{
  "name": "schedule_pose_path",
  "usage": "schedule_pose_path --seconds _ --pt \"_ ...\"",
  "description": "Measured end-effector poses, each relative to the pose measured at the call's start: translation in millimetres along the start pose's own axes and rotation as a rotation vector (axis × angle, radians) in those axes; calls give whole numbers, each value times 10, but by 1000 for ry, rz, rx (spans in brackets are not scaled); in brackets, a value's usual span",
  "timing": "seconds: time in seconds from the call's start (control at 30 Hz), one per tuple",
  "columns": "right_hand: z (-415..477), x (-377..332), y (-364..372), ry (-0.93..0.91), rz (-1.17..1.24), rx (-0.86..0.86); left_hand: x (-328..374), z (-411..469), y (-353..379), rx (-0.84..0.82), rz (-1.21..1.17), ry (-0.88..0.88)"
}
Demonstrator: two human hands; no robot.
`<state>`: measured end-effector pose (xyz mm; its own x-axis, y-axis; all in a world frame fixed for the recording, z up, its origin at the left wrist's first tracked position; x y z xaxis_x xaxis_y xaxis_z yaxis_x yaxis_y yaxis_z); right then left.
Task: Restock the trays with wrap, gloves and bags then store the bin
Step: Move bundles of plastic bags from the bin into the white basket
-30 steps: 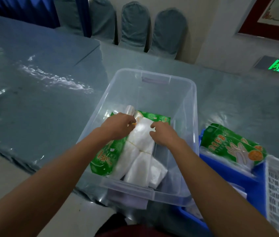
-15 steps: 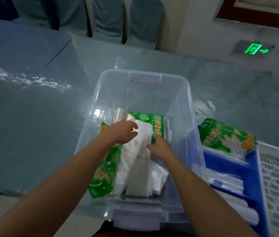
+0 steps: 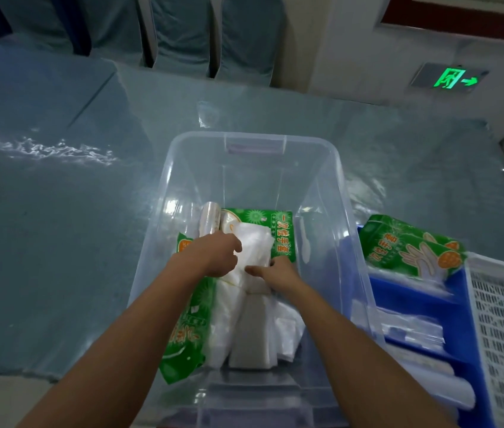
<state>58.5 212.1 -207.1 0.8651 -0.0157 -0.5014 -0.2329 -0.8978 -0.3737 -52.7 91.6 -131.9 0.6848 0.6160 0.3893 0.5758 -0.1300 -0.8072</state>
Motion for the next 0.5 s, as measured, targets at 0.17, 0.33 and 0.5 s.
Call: schedule_pose_path --seconds 0.17,0.33,0.5 --pt "357 57 160 -59 14 18 -42 10 46 -47 9 -31" --pt "40 -193 -25 -79 44 98 -73 52 23 -4 -10 -48" --pt "69 -358 -177 -134 -10 176 -78 71 4 12 -29 -36"
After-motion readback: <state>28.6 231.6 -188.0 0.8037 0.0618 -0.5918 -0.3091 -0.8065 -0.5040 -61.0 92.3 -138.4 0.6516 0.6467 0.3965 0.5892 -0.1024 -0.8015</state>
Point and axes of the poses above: each hand's wrist, its own z-axis towards the middle knuckle, its own y-axis out of the palm, x = y × z, the point moved 8 cm from there along z, towards the middle knuckle, and after that the axes turned 12 degrees about y, right-handed, at the moved point
